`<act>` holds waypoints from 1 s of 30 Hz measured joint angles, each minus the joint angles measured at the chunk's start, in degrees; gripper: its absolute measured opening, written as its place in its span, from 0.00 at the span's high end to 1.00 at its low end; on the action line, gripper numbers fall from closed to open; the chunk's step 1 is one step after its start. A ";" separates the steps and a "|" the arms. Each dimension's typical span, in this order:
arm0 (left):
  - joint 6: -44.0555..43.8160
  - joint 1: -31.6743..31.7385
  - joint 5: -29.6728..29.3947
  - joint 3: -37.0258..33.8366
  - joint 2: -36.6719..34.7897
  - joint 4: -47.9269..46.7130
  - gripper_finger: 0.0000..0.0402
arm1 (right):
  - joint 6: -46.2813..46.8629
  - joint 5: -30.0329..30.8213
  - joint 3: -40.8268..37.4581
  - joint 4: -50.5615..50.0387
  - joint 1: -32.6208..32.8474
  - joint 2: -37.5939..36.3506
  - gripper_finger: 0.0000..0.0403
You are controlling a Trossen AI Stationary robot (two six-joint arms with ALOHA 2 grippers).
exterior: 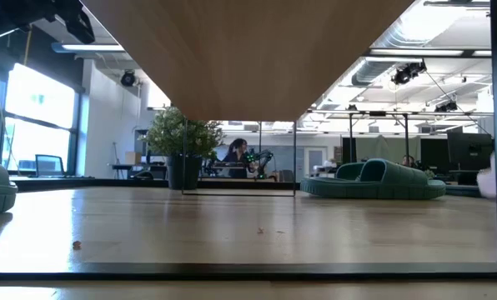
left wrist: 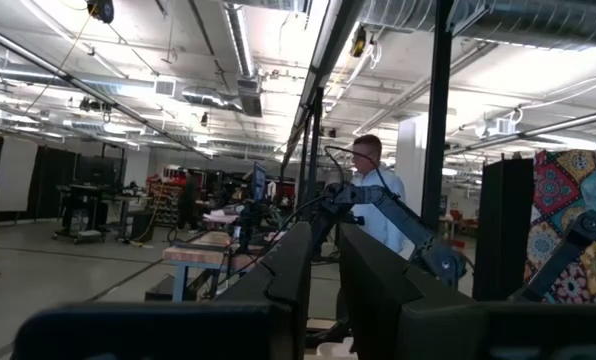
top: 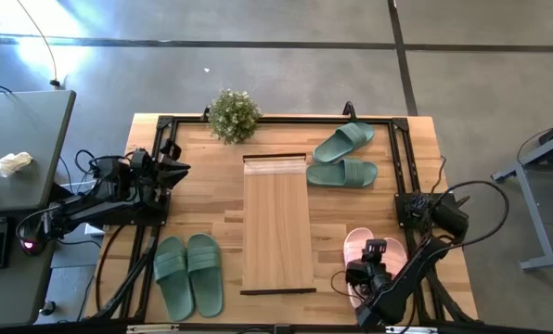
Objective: Pick and place slides into the shelf
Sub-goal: Put the left pink slide under the shelf
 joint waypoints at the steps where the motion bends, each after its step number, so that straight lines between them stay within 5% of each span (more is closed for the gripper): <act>1: 0.00 0.00 0.00 0.00 0.00 0.01 0.88 | 0.52 -0.13 1.40 -0.39 -0.14 -0.20 1.00; 10: 0.02 0.00 -0.37 -0.02 0.00 2.80 0.88 | 3.41 -2.59 8.77 -0.21 -2.77 -3.87 1.00; 16: 0.01 0.00 -0.36 -0.02 0.00 6.76 0.88 | 4.79 3.59 16.08 -0.13 -4.96 -8.66 1.00; 22: -1.38 0.00 -0.37 -0.02 0.00 7.64 0.88 | 0.84 17.70 27.09 -0.17 -7.74 -11.91 1.00; 26: -1.46 0.00 -0.37 -0.02 0.00 7.62 0.88 | -9.63 31.40 37.19 0.26 -11.47 -12.01 1.00; 30: 0.80 0.00 -0.39 -0.02 0.00 7.63 0.88 | -18.65 38.30 45.11 2.42 -18.48 -12.07 1.00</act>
